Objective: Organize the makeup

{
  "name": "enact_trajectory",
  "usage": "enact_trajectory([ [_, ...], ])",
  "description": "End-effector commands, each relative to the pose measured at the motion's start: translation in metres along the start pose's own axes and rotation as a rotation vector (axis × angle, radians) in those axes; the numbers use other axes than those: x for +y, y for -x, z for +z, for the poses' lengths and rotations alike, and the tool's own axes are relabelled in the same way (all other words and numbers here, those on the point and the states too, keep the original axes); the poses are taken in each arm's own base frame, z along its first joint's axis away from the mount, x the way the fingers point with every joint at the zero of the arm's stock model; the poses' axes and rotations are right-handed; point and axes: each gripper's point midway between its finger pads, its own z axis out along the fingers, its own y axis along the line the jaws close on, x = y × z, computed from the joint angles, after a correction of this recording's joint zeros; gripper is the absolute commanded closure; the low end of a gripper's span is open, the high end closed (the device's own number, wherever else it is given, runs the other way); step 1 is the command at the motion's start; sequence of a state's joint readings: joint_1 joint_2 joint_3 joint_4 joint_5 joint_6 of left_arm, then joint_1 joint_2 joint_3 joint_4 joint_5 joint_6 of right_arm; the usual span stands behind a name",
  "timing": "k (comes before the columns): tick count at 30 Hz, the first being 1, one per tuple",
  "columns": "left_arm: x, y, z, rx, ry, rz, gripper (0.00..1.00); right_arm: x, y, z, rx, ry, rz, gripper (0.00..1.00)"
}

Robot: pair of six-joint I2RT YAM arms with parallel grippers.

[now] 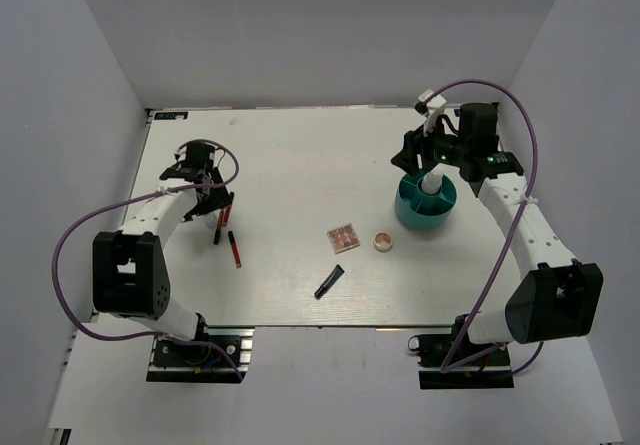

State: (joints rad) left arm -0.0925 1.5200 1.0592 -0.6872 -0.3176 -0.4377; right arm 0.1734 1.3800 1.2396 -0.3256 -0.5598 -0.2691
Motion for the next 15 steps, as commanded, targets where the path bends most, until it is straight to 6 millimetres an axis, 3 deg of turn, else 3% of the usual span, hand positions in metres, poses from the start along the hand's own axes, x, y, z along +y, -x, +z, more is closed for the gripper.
enact_trajectory([
  [1,-0.004,0.039,-0.015,-0.108,-0.012,-0.014,0.12,0.004,0.011,-0.007,-0.035,-0.009,-0.028,0.40],
  [7,-0.010,0.076,-0.043,-0.215,-0.060,-0.002,0.12,0.003,0.007,-0.006,-0.026,-0.013,-0.028,0.39],
  [15,-0.008,0.068,-0.041,-0.184,-0.049,0.008,0.12,0.000,0.006,-0.005,-0.022,-0.022,-0.025,0.39],
])
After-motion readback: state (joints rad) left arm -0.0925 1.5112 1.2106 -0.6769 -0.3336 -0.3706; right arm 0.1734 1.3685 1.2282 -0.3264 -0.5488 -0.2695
